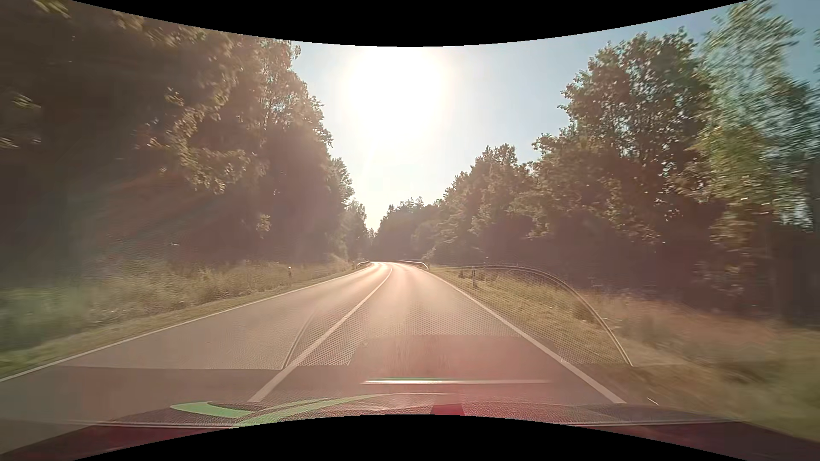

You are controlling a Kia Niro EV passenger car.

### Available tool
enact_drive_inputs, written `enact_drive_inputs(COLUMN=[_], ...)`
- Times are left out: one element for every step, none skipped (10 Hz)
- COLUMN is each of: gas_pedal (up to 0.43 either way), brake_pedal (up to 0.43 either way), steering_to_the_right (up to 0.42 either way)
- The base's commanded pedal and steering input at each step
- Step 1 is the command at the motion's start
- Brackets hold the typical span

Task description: Follow the waypoints while adhering to traffic rules and regulations

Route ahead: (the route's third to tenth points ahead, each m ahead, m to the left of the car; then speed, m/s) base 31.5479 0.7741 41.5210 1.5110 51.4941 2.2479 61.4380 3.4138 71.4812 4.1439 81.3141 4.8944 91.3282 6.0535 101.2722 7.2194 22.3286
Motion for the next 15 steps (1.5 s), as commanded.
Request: enact_drive_inputs(gas_pedal=[0.000, 0.000, 0.000, 0.000, 0.000, 0.000, 0.000, 0.000, 0.000, 0.000, 0.000, 0.000, 0.000, 0.000, 0.000], brake_pedal=[0.226, 0.201, 0.183, 0.159, 0.128, 0.073, 0.000, 0.000, 0.000, 0.000, 0.000, 0.000, 0.000, 0.000, 0.000], steering_to_the_right=[0.000, 0.000, 0.000, 0.000, -0.001, -0.004, -0.006, -0.006, -0.006, -0.006, -0.006, -0.007, -0.007, -0.007, -0.007])
